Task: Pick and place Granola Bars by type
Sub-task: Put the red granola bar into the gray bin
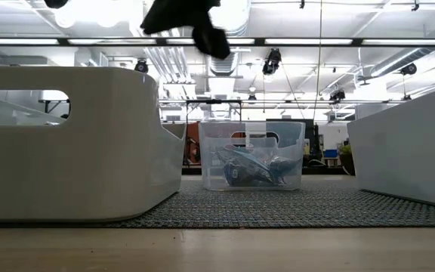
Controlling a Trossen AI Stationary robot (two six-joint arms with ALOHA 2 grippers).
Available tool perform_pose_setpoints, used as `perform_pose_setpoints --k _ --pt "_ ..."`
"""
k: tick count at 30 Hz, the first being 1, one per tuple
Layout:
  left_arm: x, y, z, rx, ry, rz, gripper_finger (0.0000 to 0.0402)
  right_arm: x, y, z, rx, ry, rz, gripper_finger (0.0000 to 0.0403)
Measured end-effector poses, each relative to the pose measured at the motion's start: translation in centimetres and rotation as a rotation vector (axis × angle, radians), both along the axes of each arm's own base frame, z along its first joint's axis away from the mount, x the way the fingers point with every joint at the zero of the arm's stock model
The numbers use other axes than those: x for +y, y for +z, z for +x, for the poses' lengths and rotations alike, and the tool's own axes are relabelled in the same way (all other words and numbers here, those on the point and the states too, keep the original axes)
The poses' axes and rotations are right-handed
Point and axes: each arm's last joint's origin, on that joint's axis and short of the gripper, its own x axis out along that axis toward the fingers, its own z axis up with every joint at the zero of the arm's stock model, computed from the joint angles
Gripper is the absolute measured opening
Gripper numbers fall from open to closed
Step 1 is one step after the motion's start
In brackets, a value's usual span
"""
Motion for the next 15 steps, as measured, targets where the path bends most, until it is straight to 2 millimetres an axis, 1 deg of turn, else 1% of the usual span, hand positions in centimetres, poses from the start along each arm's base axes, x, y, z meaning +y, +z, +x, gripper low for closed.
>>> perform_pose_setpoints --k 4,8,12,15 --pt "0.0 0.0 0.0 0.003 0.0 -0.001 0.0 -0.5 3.2 -2.1 -0.038 0.009 -0.074 0.0008" --pt "0.0 0.0 0.0 0.003 0.0 -0.001 0.0 -0.9 7.0 -4.6 -0.119 0.016 -0.122 0.0008" --pt "0.0 0.0 0.0 0.003 0.0 0.0 0.0 -1.4 10.6 -7.4 -0.209 0.007 -0.184 0.0008" --pt "0.0 0.0 0.0 0.002 0.0 0.0 0.0 -1.8 12.9 -9.8 -0.256 -0.005 -0.238 0.0008"
